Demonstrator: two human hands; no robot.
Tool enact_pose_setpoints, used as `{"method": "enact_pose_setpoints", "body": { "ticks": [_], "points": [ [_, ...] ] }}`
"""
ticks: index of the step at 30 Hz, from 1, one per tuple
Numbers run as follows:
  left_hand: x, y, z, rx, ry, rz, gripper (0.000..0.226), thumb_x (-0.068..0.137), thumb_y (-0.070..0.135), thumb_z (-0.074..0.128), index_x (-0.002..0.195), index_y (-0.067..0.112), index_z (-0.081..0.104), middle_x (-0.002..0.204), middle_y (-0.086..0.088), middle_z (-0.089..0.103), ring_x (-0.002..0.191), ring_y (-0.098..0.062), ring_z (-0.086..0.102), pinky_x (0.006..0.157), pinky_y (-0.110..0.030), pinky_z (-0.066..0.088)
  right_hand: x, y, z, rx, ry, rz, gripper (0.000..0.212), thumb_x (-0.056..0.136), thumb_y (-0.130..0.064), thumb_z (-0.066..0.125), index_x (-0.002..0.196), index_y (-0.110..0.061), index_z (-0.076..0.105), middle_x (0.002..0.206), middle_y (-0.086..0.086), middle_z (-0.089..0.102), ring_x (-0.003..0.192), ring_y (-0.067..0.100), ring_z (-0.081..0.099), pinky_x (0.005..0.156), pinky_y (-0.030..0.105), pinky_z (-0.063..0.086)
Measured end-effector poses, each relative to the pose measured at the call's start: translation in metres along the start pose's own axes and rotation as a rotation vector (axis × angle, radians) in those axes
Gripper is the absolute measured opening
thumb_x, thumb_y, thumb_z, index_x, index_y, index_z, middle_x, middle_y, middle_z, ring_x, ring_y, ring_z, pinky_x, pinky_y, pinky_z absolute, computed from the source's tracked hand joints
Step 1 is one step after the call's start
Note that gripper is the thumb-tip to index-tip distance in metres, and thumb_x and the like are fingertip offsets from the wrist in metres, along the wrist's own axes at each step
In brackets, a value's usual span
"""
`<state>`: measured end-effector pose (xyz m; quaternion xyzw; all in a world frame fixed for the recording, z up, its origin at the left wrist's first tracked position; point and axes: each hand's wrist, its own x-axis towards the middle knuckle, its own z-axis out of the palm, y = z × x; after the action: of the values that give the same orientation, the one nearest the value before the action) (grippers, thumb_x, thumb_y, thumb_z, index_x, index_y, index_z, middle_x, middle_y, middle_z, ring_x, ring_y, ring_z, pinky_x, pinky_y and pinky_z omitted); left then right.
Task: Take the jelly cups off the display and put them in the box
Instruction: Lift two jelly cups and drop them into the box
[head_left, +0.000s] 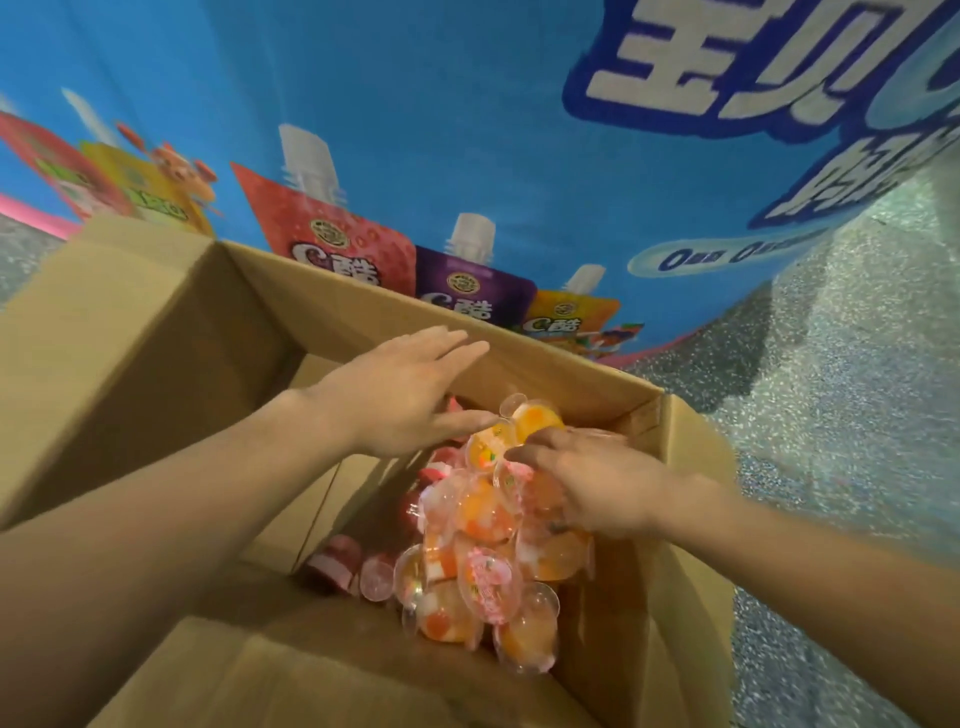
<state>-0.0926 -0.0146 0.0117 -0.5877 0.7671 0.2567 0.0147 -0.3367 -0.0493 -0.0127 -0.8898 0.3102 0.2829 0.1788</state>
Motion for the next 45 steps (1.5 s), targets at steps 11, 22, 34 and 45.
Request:
{"method": "enact_pose_setpoints", "body": {
  "ticks": [11,22,34,45],
  "points": [
    [-0.009,-0.006,0.007,-0.084,-0.086,-0.079,0.091,0.083,0.077,0.033,0.159,0.032,0.012,0.164,0.006,0.023,0.15,-0.015,0.022,0.121,-0.039,0.028,0.01,0.021,0.022,0.138,0.089,0.013,0.077,0.087,-0.05,0.07,0.153,-0.028,0.037,0.148,-0.007,0.042,0.136,0.018,0.044,0.113,0.033,0.034],
    [-0.001,0.001,0.006,-0.107,-0.082,-0.029,0.1,0.077,0.071,0.065,0.157,0.032,0.019,0.161,0.01,0.03,0.147,-0.012,0.029,0.118,-0.033,0.031,-0.01,0.032,-0.025,0.982,0.371,0.024,0.087,0.062,-0.026,0.09,0.141,-0.025,0.053,0.131,-0.004,0.064,0.119,0.004,0.062,0.102,0.03,0.052],
    [0.003,0.006,0.001,-0.541,0.053,0.062,0.082,0.061,0.06,0.084,0.134,0.033,0.058,0.122,0.02,0.066,0.109,0.001,0.061,0.095,-0.033,0.055,-0.013,0.009,-0.059,1.005,0.36,-0.04,0.095,0.055,-0.028,0.089,0.14,-0.037,0.048,0.128,-0.009,0.065,0.116,0.004,0.064,0.1,0.03,0.054],
    [0.003,-0.004,-0.005,-0.722,0.015,0.044,0.08,0.058,0.046,0.088,0.13,0.022,0.062,0.114,0.012,0.072,0.104,-0.002,0.068,0.091,-0.034,0.059,-0.009,0.0,-0.065,0.893,0.296,-0.073,0.109,0.062,-0.011,0.093,0.148,-0.043,0.036,0.129,-0.016,0.062,0.113,0.001,0.063,0.094,0.023,0.055]
  ]
}}
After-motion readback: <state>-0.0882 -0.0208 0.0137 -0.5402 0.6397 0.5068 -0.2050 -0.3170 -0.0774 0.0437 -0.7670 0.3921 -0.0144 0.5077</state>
